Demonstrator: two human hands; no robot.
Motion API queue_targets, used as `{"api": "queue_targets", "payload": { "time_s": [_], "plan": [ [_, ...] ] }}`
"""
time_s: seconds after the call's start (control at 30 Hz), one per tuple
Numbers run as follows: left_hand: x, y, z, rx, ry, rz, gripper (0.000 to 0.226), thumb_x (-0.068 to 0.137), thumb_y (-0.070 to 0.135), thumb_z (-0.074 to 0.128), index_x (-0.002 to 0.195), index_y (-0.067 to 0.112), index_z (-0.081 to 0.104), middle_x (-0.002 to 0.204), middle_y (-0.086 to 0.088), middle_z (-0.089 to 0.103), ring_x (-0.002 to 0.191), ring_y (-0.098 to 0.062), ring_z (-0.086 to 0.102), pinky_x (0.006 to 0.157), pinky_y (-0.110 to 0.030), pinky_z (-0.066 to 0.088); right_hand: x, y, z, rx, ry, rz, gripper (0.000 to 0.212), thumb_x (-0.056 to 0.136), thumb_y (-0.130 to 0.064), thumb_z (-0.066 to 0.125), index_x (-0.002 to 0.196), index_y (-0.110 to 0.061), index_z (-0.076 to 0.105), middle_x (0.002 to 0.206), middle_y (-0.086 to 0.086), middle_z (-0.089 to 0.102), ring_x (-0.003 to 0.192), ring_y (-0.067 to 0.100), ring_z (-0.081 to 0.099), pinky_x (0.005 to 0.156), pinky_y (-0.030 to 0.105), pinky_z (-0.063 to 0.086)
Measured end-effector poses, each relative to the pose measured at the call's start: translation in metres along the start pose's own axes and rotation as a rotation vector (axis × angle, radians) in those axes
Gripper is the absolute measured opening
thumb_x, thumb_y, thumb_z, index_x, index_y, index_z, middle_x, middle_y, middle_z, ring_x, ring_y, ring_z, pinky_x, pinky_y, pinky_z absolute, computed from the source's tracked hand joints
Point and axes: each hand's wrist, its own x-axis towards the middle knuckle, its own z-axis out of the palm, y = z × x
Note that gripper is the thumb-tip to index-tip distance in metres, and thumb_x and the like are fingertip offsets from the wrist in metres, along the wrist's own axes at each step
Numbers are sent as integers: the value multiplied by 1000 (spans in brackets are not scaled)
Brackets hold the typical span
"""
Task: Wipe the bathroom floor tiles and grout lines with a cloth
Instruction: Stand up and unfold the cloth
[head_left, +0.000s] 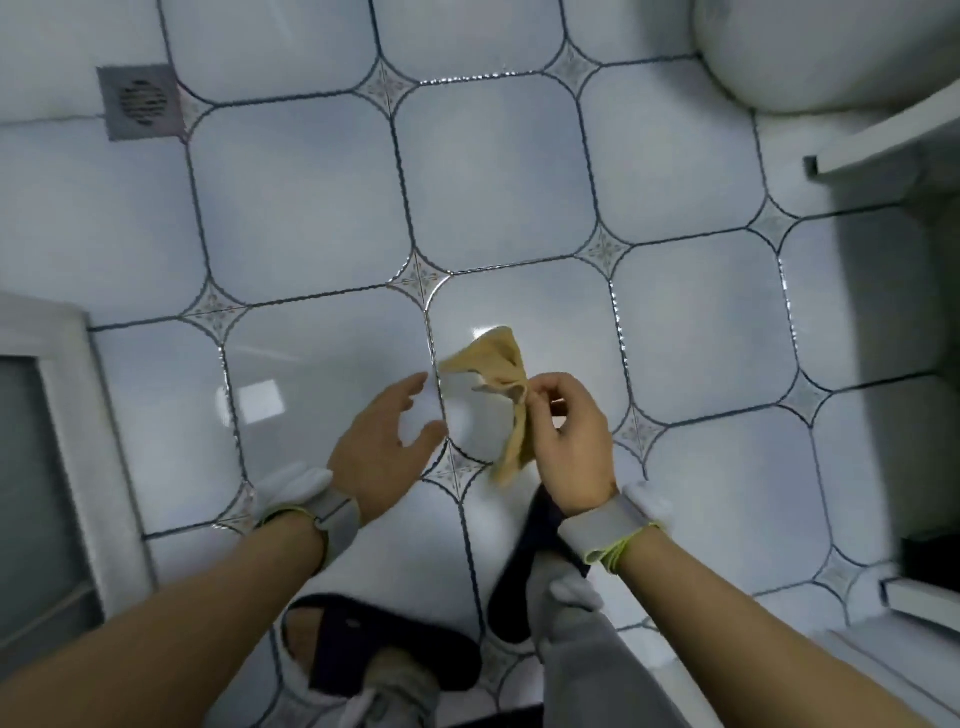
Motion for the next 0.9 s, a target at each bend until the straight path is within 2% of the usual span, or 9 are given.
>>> {"api": "queue_targets", "payload": {
  "time_s": [0.1,0.17,0.23,0.33,0.47,0.53,0.7,0.83,0.9],
  "plan": [
    [-49,119,-30,-189,-104,10,66,83,33,70,140,35,38,133,20,51,119,2,49,104,-25,39,-24,-95,-99,225,-9,88,14,98,-12,55,92,-20,65,86,-5,67,80,10,61,68,21,52],
    [-78,177,-44,-276,-175,28,55,79,35,74,130,36,51,120,18,62,112,3,56,99,-25,44,-46,-146,-139,298,0,64,19,98,-6,53,92,-20,65,84,-3,67,77,12,60,68,17,50],
    [-114,293,-85,-302,-215,48,40,75,38,72,114,37,64,105,11,71,101,-6,65,90,-27,52,-61,-233,-229,356,11,48,22,98,-2,52,96,-19,67,85,-2,68,78,14,61,72,21,51],
    [-134,381,-119,-340,-184,158,31,69,36,74,100,34,69,92,7,73,88,-11,69,76,-27,57,-71,-289,-288,470,-4,11,17,99,-1,51,100,-10,64,86,7,68,76,17,61,74,32,52],
    [-180,529,-171,-328,-132,294,15,72,11,71,84,20,70,74,6,67,69,-11,60,69,-24,51,-84,-379,-410,625,43,-7,10,97,7,49,98,2,58,81,17,65,71,26,60,71,41,54],
    [-199,590,-186,-301,-107,350,19,74,1,70,78,20,69,70,7,64,63,-11,57,65,-21,49,-87,-409,-457,692,90,11,12,97,7,49,97,1,59,85,24,64,73,30,61,72,46,55],
    [-239,718,-192,-145,-20,632,13,73,15,67,80,26,67,67,12,64,57,-5,56,59,-14,49,-95,-448,-557,822,174,160,18,101,-13,49,111,-11,64,108,18,69,96,29,69,82,44,58],
    [-254,821,-190,-57,4,909,8,74,25,65,80,30,64,76,16,65,64,-4,60,62,-13,48,-94,-472,-622,873,252,204,35,99,-44,47,113,-20,68,113,7,71,98,23,71,81,36,59],
    [-255,853,-185,-88,11,970,7,75,24,64,79,30,64,77,16,65,65,-5,60,62,-18,50,-93,-480,-641,806,303,211,50,84,-62,52,109,-22,68,108,5,73,93,21,72,80,36,57]
  ]
}}
